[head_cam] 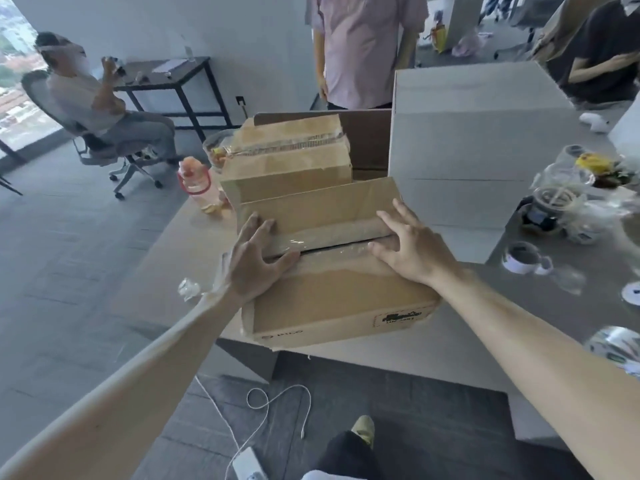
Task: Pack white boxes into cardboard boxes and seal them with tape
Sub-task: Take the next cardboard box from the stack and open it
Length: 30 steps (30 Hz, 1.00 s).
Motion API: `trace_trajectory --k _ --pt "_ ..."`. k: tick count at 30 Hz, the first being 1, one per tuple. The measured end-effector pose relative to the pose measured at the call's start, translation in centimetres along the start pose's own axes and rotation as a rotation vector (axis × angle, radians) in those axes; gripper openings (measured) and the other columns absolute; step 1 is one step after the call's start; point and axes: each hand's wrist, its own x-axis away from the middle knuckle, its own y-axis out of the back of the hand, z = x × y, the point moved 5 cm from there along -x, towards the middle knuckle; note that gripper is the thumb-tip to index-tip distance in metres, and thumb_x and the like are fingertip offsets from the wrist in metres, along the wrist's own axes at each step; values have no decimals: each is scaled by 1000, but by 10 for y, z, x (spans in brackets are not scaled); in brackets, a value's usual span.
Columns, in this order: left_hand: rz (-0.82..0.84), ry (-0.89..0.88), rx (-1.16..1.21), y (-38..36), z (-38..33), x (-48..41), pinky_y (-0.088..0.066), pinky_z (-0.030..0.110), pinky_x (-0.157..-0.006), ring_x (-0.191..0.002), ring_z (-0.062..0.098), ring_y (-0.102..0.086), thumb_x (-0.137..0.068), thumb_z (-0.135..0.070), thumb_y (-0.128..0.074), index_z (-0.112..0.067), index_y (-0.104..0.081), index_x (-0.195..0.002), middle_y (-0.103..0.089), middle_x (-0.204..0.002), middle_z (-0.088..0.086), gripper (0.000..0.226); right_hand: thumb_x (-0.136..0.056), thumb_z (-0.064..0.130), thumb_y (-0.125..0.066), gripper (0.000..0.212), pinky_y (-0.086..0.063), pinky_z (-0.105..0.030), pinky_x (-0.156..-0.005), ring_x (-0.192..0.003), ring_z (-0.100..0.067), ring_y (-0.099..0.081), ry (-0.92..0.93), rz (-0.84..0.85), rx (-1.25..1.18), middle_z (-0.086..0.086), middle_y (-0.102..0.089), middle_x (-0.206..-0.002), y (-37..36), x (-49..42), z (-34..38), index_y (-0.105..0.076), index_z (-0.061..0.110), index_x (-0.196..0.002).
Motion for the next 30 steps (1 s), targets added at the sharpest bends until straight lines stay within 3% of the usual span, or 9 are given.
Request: trace_trajectory --k 5,9,16,25,27,28,30 --pt "211 -67 68 -80 -9 -7 -42 45 -106 -137 25 -43 -82 -71 -60 -35 -30 -152 -5 -165 -15 84 -91 38 -65 67 -26 -36 -115 -149 -18 -16 -143 45 -149 -1 -4 -164 -36 28 -60 -37 20 -150" --pt "335 -95 107 -130 -17 -18 -45 40 -103 -129 25 -52 -85 -66 -61 -37 -28 -153 0 -165 -16 82 -92 49 -59 68 -43 -40 -102 -144 -17 -30 -256 86 -66 8 1 -164 -52 43 -101 -33 28 -151" --pt "471 -127 106 -185 -15 -32 -49 42 -97 -127 27 -54 -86 -64 -60 -43 -26 -152 5 -164 -22 77 -90 51 -59 69 -45 -47 -101 -144 -17 -30 -338 141 -67 12 5 -163 -76 48 -144 -31 31 -151" --pt "422 -57 55 -191 12 -44 -51 43 -95 -118 28 -60 -82 -67 -62 -46 -33 -145 -3 -163 -21 73 -92 49 -59 68 -43 -42 -101 -144 -17 -31 -278 172 -110 11 4 -163 -103 18 -145 -33 28 -151" --pt "413 -25 -32 -188 23 -44 -40 55 -107 -130 33 -49 -79 -73 -59 -49 -31 -143 -4 -163 -20 74 -92 53 -56 68 -39 -47 -107 -144 -21 -31 -248 219 -89 10 4 -164 -113 8 -141 -32 29 -151" --pt "393 -34 -108 -186 26 -45 -23 64 -114 -141 36 -36 -77 -77 -57 -50 -31 -142 -5 -164 -17 75 -91 56 -54 69 -35 -51 -111 -145 -25 -29 -241 238 -58 9 3 -164 -118 3 -142 -32 30 -151" --pt "352 -84 -206 -181 26 -53 11 66 -112 -152 35 -3 -72 -82 -55 -50 -34 -139 -5 -165 -11 78 -88 62 -52 70 -27 -59 -113 -145 -36 -23 -251 229 56 5 -6 -164 -122 -4 -144 -35 32 -149"
